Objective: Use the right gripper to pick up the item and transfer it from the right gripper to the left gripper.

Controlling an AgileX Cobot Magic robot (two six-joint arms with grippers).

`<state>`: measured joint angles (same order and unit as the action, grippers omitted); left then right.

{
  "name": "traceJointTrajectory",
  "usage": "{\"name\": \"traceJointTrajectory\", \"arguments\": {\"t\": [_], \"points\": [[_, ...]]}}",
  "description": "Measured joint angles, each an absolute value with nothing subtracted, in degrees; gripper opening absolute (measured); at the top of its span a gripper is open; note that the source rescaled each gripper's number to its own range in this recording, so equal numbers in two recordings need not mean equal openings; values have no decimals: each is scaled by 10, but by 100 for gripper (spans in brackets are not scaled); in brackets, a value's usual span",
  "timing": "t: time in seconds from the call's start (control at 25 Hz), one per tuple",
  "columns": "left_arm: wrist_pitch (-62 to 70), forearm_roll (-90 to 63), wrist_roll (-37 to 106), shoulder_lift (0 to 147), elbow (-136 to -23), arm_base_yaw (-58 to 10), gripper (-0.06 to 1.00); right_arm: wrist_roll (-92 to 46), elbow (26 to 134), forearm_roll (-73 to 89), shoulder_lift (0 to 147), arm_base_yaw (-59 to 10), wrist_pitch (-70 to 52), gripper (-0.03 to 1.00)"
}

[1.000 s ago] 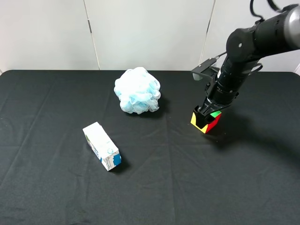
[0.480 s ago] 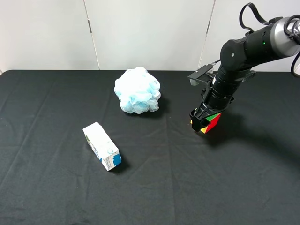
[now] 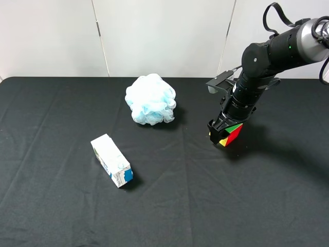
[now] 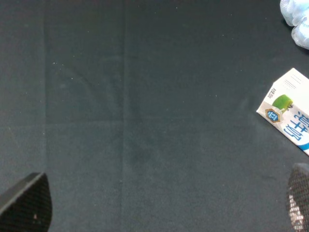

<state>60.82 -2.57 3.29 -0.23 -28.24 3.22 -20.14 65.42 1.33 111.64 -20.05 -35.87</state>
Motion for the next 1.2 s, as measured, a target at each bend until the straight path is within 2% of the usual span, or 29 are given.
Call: {"name": "traceJointTrajectory", "arguments": {"t": [0.04,0.08,0.12,0.16,0.44,0.84,1.2], "points": [[608,-26,33,-2,-282,32,92,-201,654,13,1116,-201,-358,38],[608,-26,33,-2,-282,32,92,-201,654,13,1116,-201,-355,0],[608,-26,33,-2,-282,32,92,-201,655,15,1116,-201,-353,3],[608,-26,33,-2,-282,32,92,-201,655,15,1116,-201,-351,1],[608,-26,33,-2,-282,32,92,-201,657,13,1115,-201,-356,1],[608,-26,33,-2,-282,32,92,-189,746,16,1053,-201,-537,1],[608,-26,33,-2,-282,32,92,-172,770,95,991,-201,-589,1]]}}
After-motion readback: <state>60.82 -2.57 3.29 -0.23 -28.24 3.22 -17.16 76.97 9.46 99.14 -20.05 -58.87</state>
